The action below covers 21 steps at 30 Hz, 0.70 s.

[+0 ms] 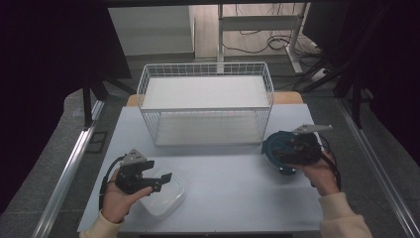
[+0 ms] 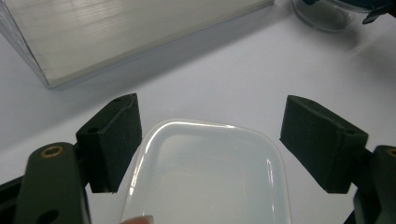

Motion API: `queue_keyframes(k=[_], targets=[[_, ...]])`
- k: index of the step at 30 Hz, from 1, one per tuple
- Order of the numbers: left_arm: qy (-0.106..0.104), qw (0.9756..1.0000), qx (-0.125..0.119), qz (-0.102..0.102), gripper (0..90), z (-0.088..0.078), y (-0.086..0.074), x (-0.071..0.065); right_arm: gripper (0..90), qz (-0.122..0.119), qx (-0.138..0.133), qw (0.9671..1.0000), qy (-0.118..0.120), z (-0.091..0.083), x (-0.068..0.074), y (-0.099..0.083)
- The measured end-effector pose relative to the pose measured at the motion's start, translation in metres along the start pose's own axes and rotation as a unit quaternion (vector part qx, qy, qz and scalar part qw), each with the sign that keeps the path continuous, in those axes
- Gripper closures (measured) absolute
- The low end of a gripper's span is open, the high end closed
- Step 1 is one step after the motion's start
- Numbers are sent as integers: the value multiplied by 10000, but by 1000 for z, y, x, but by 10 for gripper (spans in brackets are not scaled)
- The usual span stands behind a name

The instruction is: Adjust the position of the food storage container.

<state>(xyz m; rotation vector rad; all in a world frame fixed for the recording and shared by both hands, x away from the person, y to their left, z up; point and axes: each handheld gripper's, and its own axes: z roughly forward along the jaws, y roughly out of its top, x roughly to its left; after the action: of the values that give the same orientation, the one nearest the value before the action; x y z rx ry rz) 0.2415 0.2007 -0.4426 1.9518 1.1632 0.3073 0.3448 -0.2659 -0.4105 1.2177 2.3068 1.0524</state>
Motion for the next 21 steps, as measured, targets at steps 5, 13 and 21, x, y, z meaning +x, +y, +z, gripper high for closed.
queue_keyframes(k=[5, 13, 21], targets=[[-48, 10000, 32, -1, 206, 2, 0, -2, 381, 337, 221, 9990, -216, 8, -29, 24], [-33, 10000, -11, -2, 206, -1, 0, -1, 447, 818, 554, 9939, -483, 33, -67, 46], [-93, 9999, 25, -55, 206, 1, -1, 2, 481, 867, 913, 9899, -645, 53, -78, 59]])
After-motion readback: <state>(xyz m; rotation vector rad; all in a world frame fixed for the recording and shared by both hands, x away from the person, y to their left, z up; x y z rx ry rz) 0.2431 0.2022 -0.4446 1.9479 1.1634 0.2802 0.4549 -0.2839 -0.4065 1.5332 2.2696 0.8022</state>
